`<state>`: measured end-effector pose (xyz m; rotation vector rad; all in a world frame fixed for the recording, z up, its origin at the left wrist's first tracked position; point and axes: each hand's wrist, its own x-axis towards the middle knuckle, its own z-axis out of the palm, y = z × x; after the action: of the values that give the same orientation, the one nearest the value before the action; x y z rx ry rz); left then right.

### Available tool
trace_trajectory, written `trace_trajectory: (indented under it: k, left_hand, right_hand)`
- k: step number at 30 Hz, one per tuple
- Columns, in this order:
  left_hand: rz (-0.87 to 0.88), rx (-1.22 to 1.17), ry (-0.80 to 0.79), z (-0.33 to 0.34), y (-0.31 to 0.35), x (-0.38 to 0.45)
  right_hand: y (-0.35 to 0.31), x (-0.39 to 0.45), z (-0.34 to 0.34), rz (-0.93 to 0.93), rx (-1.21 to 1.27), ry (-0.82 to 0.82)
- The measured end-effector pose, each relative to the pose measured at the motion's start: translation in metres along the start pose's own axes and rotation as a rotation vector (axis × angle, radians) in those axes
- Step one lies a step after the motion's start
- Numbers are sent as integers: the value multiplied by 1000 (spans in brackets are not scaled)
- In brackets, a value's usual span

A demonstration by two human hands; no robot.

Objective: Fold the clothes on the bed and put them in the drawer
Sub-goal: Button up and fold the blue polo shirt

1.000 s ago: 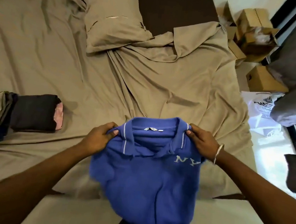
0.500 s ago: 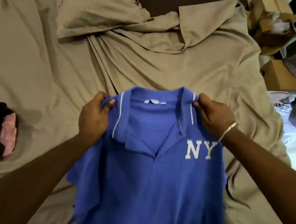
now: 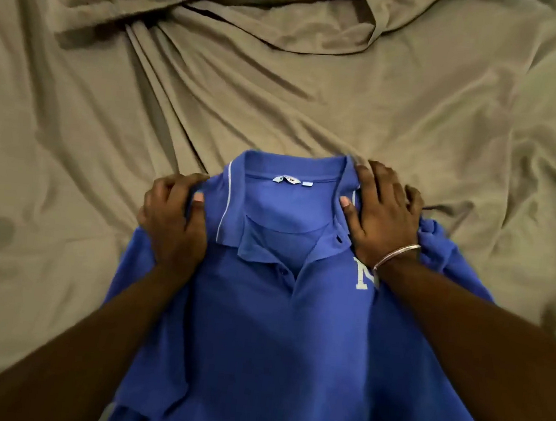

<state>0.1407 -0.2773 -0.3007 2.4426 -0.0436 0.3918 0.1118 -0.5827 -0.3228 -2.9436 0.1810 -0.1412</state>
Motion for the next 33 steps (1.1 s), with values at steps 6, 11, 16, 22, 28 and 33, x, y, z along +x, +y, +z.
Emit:
trace_trajectory:
  k: [6,11,16,22,28,33]
  left_hand:
    - [546,248,-390,-44,-3,-15]
    - [579,235,-324,-17,16,0]
    - [246,245,-174,26,69,13]
    - [86,112,-23,37,101,-27]
    - [155,-22,-320,29,71,-92]
    - [98,-127,-234,39,64,-95]
  right_hand:
    - [-1,-5,10,24,43,44]
    - [0,-4,18,35,38,70]
    - [1,-3,23,29,45,91]
    - [4,-3,26,22,51,111]
    - [5,-5,27,10,55,117]
    - [3,-5,19,-7,131,181]
